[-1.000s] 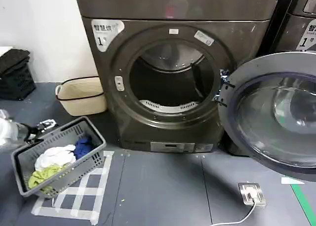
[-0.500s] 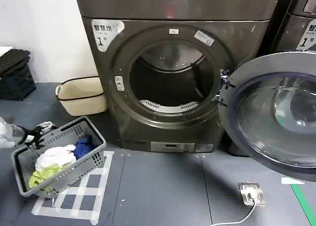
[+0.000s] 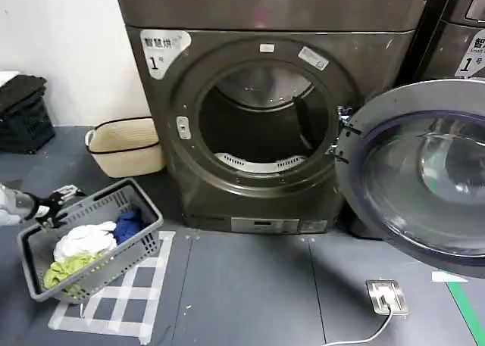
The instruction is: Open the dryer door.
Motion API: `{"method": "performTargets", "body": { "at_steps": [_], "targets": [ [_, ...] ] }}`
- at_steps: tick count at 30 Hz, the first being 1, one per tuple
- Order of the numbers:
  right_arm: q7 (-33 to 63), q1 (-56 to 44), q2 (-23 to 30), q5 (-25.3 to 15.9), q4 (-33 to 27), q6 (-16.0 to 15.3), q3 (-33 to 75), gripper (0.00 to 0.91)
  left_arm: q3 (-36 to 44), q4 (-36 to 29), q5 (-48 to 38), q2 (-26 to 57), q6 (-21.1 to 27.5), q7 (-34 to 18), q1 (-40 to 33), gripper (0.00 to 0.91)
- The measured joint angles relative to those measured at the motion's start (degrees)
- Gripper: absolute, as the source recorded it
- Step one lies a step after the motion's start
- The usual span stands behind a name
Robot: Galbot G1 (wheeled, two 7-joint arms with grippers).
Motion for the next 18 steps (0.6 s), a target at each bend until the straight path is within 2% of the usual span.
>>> {"method": "performTargets", "body": {
  "at_steps": [18],
  "targets": [
    [-0.1,-0.1,-0.2,-0.2,-0.8,0.7,0.0,0.907,1.2,0.8,2.5,0.4,0.5,1.1,1.3,0.907]
  ]
}}
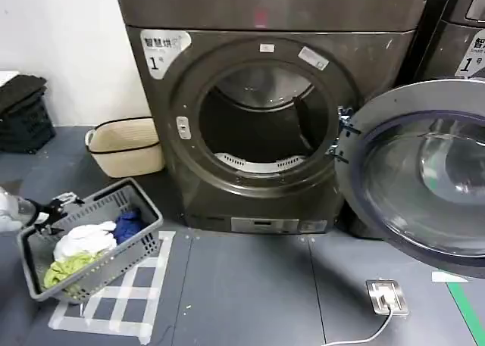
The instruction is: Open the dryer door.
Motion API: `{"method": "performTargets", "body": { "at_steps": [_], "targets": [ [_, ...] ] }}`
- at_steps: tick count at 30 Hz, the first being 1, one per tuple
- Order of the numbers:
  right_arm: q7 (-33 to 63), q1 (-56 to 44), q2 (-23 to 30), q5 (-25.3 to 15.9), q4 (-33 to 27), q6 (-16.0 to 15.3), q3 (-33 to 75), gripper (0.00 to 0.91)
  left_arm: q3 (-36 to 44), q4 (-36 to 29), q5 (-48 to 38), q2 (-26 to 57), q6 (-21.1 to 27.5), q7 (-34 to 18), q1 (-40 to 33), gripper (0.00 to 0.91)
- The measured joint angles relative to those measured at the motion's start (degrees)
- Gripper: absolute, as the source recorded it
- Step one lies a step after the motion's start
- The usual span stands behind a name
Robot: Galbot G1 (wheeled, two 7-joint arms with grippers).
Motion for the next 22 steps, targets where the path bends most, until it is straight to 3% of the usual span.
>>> {"method": "performTargets", "body": {
  "at_steps": [22],
  "targets": [
    [-0.1,0.0,0.2,-0.2,0.2,-0.3,0.2,0.907,-0.1,0.3,0.7,-0.2,0.0,0.1,1.2,0.907]
  ]
}}
